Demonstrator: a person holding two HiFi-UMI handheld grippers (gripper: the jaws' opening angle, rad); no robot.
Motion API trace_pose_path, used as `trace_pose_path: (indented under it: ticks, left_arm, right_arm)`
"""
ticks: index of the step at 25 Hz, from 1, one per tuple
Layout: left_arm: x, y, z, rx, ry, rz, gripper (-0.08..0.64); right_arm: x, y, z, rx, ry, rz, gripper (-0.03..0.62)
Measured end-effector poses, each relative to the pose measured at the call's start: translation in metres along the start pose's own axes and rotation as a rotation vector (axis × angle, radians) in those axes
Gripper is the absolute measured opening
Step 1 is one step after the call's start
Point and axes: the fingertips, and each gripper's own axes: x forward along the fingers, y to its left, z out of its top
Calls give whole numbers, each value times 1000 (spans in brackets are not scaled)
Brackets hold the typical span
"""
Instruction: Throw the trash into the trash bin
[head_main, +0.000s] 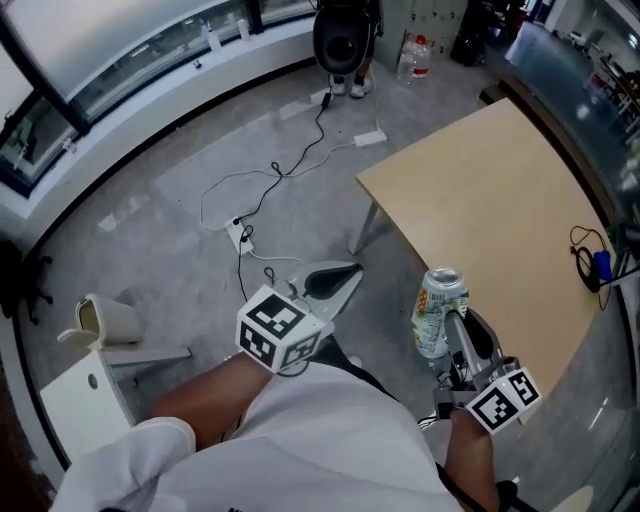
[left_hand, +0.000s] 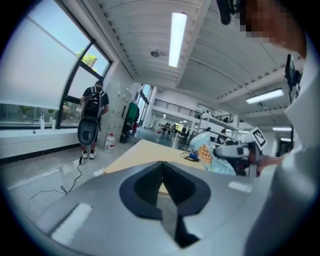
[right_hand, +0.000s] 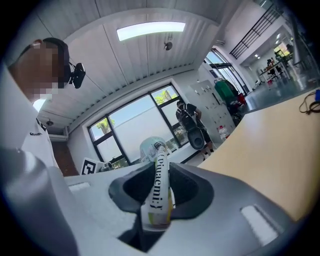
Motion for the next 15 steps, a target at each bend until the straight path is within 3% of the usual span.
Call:
trace_pose_path:
  ticks: [4,9,15]
  left_arm:
    - [-43,70,22,-93,-100,134,5]
    - [-101,141,41,-108,-177,306,3]
    - [-168,214,37,-148,-227,473,5]
  right_arm:
    - [42,20,1,-36,42,82,92]
    - [106,47,-2,-74,104,191,92]
    - [192,85,-12,-105,180,313,92]
